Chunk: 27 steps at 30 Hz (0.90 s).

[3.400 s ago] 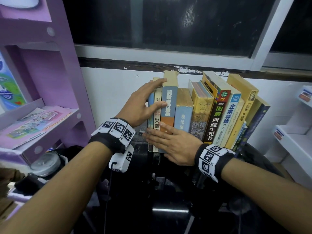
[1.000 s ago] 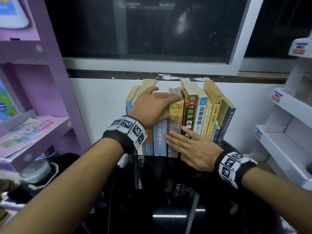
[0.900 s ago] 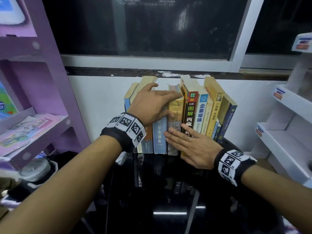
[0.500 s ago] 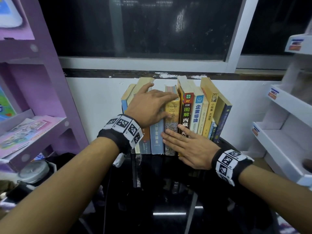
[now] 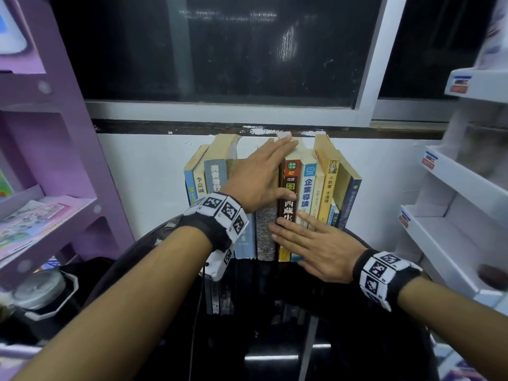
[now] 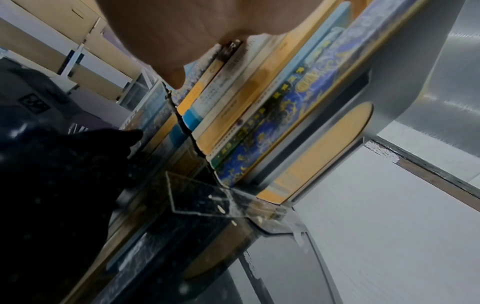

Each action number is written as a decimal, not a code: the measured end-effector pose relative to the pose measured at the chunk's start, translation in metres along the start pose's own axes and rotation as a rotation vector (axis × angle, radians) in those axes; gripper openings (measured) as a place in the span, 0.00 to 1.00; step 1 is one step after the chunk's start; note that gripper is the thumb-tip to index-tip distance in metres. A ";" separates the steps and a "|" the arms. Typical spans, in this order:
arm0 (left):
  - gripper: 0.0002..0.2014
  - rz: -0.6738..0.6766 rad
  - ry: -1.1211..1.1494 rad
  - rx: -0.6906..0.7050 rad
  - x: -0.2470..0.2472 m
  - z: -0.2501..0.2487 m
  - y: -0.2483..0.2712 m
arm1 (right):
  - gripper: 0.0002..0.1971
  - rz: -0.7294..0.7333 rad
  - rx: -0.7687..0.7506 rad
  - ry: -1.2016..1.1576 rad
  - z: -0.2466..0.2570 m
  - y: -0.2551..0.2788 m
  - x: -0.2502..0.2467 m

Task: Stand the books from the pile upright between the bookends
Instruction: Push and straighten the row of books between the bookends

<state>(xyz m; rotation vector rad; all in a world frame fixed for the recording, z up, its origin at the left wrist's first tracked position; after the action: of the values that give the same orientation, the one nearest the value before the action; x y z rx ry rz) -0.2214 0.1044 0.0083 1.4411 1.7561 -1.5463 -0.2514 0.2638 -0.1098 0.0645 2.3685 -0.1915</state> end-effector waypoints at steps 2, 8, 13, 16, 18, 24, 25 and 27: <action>0.46 -0.005 0.009 0.008 0.002 0.002 -0.002 | 0.37 -0.014 0.003 0.003 -0.001 -0.001 0.004; 0.44 -0.012 0.049 0.037 0.004 0.006 -0.005 | 0.38 -0.052 -0.008 0.014 -0.003 -0.005 0.010; 0.44 -0.028 0.041 0.058 0.004 0.004 -0.006 | 0.39 -0.061 -0.019 0.007 -0.004 -0.006 0.015; 0.44 -0.027 0.050 0.065 0.004 0.005 -0.006 | 0.40 -0.054 -0.028 -0.009 -0.005 -0.007 0.015; 0.44 -0.029 0.053 0.069 0.005 0.006 -0.006 | 0.40 -0.039 -0.028 -0.024 -0.005 -0.006 0.014; 0.44 -0.001 0.016 0.068 0.002 0.003 -0.002 | 0.43 -0.002 -0.016 -0.032 -0.001 -0.003 0.002; 0.44 0.000 -0.021 0.071 0.001 0.002 -0.002 | 0.43 0.001 -0.014 -0.032 0.000 -0.001 -0.001; 0.45 -0.002 -0.113 0.076 -0.002 -0.003 -0.002 | 0.43 0.003 -0.011 -0.036 0.001 0.006 -0.005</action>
<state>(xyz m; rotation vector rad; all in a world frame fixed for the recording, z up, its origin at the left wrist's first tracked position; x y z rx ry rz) -0.2218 0.1069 0.0119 1.3587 1.6506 -1.6780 -0.2464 0.2699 -0.1084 0.0587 2.3335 -0.1776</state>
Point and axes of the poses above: each hand's wrist, its own y-axis away from the middle knuckle, its own x-axis out of the palm, z = x × y, the point moved 4 cm from there along -y, towards the middle knuckle, and after that the axes turned 5 degrees about y, right-handed, at the moved point
